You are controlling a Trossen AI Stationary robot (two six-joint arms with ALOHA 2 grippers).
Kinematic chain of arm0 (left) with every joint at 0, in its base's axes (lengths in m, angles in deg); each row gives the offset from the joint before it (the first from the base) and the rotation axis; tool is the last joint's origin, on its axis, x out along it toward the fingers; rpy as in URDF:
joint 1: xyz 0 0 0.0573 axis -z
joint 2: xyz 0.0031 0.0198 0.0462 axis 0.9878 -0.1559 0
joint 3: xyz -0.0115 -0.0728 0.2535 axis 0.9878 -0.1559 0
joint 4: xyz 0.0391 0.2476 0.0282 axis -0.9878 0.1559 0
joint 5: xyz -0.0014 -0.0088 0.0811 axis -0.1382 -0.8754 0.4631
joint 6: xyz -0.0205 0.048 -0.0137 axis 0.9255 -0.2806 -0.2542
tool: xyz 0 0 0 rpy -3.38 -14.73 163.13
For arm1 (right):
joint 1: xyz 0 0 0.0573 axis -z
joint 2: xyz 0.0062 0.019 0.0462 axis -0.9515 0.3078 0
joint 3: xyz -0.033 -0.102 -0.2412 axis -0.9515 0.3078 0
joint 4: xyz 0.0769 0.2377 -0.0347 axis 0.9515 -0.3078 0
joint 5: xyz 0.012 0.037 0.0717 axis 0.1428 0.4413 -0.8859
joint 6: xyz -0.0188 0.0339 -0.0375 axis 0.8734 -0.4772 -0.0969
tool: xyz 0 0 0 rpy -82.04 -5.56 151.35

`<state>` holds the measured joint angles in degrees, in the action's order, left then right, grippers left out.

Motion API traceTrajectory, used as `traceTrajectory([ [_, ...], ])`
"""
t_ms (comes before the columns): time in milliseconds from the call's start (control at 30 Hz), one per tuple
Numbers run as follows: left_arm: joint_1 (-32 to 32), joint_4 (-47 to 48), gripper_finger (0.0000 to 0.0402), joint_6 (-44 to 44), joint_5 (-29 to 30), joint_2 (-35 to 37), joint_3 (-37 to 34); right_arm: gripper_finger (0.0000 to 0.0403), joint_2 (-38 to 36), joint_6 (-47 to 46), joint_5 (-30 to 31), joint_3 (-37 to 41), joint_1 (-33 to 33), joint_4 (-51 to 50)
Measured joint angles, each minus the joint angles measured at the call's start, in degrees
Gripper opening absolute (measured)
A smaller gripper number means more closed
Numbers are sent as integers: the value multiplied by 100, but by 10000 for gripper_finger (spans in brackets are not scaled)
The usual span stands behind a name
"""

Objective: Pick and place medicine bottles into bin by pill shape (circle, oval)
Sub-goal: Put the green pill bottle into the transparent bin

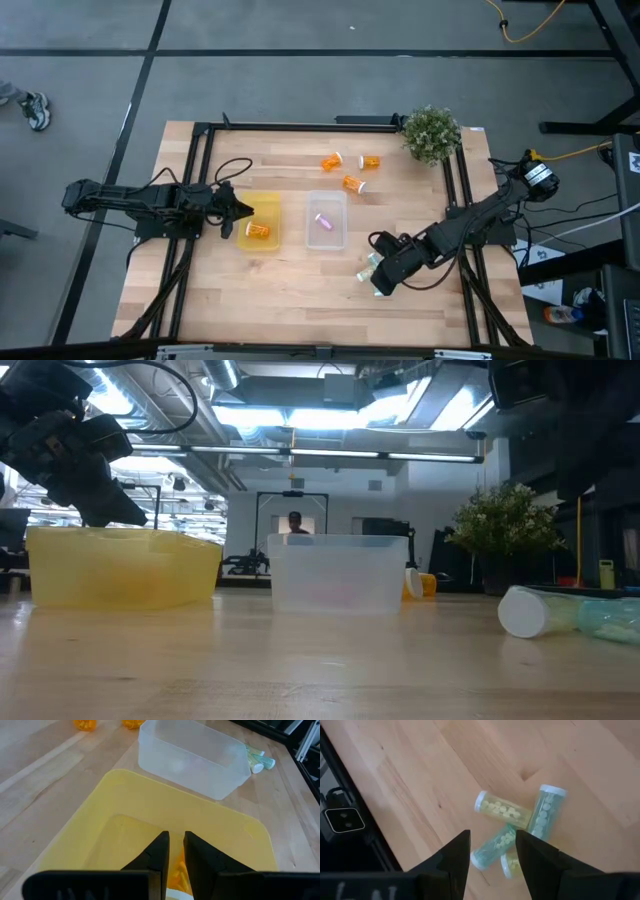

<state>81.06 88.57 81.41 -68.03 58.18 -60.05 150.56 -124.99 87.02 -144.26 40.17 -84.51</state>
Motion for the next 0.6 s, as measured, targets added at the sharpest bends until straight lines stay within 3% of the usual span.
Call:
traceTrajectory([
  [333,0,0,50,0,-2,0,0,160,0,1319,27,2,11,109],
  [467,-1,0,50,0,0,-1,0,160,2,1294,28,0,20,326],
  [600,-1,0,50,0,0,0,0,167,2,603,27,0,34,384],
])
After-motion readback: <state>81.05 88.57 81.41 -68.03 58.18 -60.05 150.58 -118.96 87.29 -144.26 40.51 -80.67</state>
